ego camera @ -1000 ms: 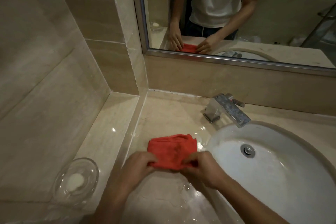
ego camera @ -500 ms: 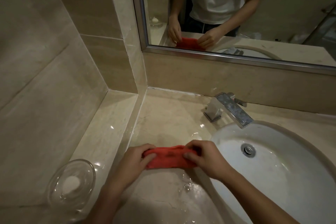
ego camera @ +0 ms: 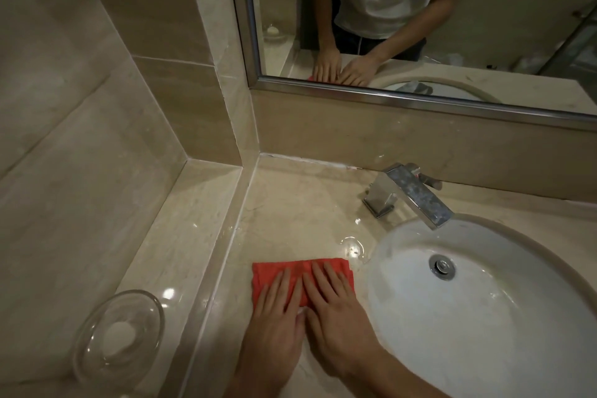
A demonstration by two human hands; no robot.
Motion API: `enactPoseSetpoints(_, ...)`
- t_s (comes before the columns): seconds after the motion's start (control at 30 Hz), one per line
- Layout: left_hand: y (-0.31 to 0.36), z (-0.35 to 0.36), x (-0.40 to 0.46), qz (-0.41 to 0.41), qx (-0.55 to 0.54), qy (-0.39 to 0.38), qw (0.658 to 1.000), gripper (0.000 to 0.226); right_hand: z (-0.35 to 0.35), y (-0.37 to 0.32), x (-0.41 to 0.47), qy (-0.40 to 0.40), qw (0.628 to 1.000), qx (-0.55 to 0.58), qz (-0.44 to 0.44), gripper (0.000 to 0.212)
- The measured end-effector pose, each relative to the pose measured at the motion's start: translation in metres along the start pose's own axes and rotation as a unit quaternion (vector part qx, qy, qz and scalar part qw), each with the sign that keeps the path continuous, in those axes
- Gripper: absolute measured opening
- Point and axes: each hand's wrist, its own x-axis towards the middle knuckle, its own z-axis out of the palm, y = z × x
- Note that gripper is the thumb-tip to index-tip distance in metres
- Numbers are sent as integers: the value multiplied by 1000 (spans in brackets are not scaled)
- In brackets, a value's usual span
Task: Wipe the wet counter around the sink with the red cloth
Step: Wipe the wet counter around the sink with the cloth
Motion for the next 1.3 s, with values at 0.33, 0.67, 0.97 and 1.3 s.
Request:
enactPoseSetpoints(0.33,-29,-29,66,12,35,5,999,66,-14,-4,62,-29,998,-15,51,68)
enactPoseSetpoints(0.67,-43,-30,21,58,65,-69,994,56,-4,-31,22,-66,993,90,42,65)
enactPoseSetpoints(0.97,-42,-77,114,-68,-43,-100,992,49,-10,-7,112,-72,994,59,49,89)
enactPoseSetpoints(1.3,-47,-64,63,-25,31,-44,998,50,-12,-25,89,-76,992,95,30,97)
